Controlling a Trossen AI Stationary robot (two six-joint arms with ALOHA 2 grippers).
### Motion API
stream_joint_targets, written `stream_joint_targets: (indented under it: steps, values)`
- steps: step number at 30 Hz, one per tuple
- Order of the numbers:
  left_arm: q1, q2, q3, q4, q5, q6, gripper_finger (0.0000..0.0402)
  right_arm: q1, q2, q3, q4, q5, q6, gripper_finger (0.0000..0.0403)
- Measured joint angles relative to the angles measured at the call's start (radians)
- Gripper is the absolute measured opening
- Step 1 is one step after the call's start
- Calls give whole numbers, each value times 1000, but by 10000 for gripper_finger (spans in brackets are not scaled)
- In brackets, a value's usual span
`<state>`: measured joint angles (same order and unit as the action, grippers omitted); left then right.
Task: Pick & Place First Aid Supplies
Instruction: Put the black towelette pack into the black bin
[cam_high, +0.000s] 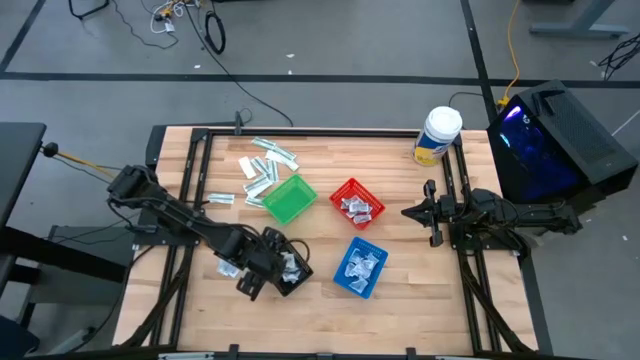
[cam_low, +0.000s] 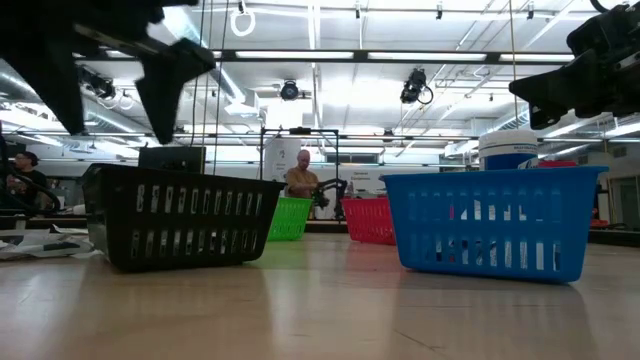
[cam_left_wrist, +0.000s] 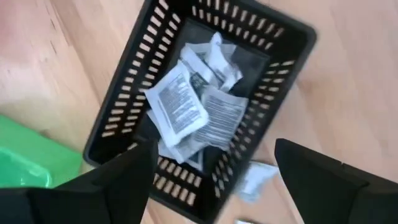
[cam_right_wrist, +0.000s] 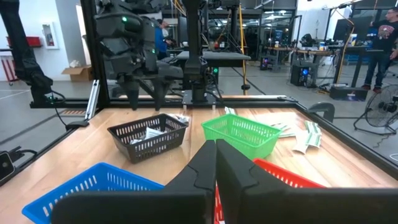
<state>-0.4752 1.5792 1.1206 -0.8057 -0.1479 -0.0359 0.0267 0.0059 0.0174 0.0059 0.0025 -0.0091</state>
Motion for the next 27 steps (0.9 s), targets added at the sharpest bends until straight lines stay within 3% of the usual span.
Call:
stream_joint_targets:
  steps: [7, 15, 27]
  values:
    - [-101, -54, 13, -124, -13, -110, 332, 0, 0, 0, 0, 0, 0, 13]
    - [-171, -78, 12, -143, -16, -67, 332, 0, 0, 0, 0, 0, 0, 13]
    - [-180, -123, -141, -83, -6, -73, 332, 0, 0, 0, 0, 0, 0, 13]
